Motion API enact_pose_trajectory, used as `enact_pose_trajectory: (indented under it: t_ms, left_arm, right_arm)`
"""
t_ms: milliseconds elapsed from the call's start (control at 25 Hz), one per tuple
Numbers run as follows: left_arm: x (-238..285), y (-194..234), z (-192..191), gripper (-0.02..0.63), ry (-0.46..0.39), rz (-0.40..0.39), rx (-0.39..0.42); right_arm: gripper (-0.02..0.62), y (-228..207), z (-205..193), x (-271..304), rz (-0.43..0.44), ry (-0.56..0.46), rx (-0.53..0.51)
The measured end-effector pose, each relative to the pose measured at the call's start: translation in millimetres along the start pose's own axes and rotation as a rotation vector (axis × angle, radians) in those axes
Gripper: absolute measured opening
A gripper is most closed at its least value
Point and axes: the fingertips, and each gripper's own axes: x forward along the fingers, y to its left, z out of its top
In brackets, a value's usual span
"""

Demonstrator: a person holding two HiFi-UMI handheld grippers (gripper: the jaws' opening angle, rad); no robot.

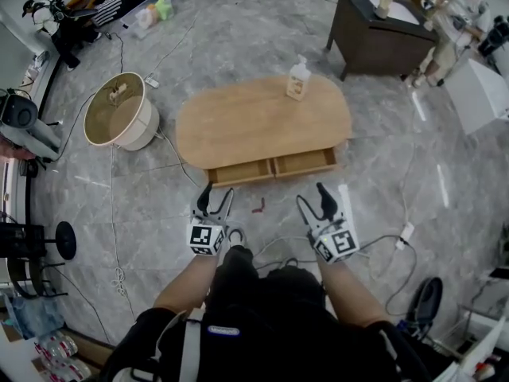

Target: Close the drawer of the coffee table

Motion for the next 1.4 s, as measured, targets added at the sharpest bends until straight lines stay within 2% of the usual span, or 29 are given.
enact_pose_trajectory:
  t_ms: [80,160,320,400,520,760,920,1200,1400]
  left_arm:
    - [5.7,1.5,-4.9,0.253,0.005,0.018,0.0]
    - [11.2,-0.5,-6.7,0.253,0.006,0.026,-0.007]
    - [24.4,-23.9,-8.7,0.253,-0.004,-0.03,0.043]
    - [33.0,-27.5,-19.4,0.253,-0.002,-0.042,0.035]
    - [48.6,-28.8,-49.3,0.253,0.025,-0.052,0.009]
    - [78.5,-13.2,-100.5,0.253,0.055,-0.054,-0.045]
    - [93.5,-8.1,-126.8,0.253,0.055,-0.071,-0.03]
    - [114.4,-1.7,-205.8,0.253,0.079,-0.074,-0.035]
    - [138.1,7.5,-259.3,0.253,0.058,-0.097,0.004]
  right_arm:
    - [0.241,-0.6,-4.4,5.3,0.01,-0.01,-0.024]
    - [0.241,-2.9,-22.5,15.3,0.013,0.022,-0.026]
    - [0.241,-2.3,-46.9,37.4,0.051,0.059,-0.043]
    - [0.241,-4.8,-58.7,46.9,0.057,0.066,-0.054]
    - [0.241,-15.1,-87.3,56.6,0.045,0.093,-0.044]
    - [0.241,-49.5,-137.8,67.9,-0.038,0.14,0.01]
    - [0.241,-82.5,-157.8,64.4,-0.099,0.129,0.002]
    - [0.241,-105.7,-237.8,73.1,-0.083,0.185,-0.032]
    - [0.241,-121.4,-291.8,93.2,-0.05,0.167,-0.068]
